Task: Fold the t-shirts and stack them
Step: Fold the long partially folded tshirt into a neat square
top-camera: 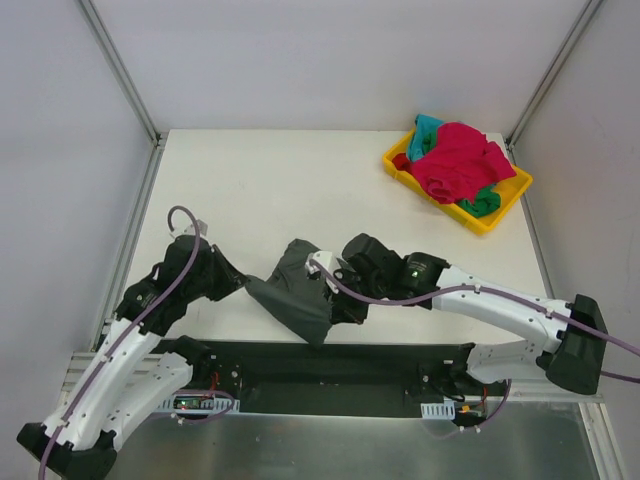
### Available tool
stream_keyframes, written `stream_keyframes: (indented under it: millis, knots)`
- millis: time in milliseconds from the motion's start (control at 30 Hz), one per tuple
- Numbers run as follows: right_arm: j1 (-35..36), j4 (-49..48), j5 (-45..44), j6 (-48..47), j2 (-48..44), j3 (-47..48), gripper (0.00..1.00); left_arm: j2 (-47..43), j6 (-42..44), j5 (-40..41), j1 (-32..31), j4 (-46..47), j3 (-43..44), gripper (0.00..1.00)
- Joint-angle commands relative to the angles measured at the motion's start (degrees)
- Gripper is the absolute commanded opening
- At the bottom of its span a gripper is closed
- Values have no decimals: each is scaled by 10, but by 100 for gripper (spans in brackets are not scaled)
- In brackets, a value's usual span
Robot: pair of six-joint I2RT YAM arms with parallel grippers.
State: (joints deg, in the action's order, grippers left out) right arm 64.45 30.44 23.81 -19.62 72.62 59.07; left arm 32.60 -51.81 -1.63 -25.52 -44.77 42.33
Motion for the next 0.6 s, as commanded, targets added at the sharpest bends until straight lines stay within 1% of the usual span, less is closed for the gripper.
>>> stream_keyframes:
  millis: [0, 67, 200, 267, 367, 567]
  knots:
    - [-48, 7, -46, 31, -42, -16, 1, 72, 36, 35, -1, 96, 54, 0]
    - [-71, -2, -53, 38, -55, -22, 1, 111, 42, 51, -1, 107, 72, 0]
    - [-114, -8, -70, 43, -64, -31, 1, 177, 54, 56, -1, 140, 102, 0]
    - [-151, -9, -65, 38, -64, -36, 1, 212, 61, 57, -1, 158, 121, 0]
    - [-196, -12, -45, 38, -49, -41, 1, 264, 70, 64, -1, 188, 143, 0]
    - [-252, -39, -46, 54, -18, -56, 0, 399, 101, 57, -1, 210, 200, 0]
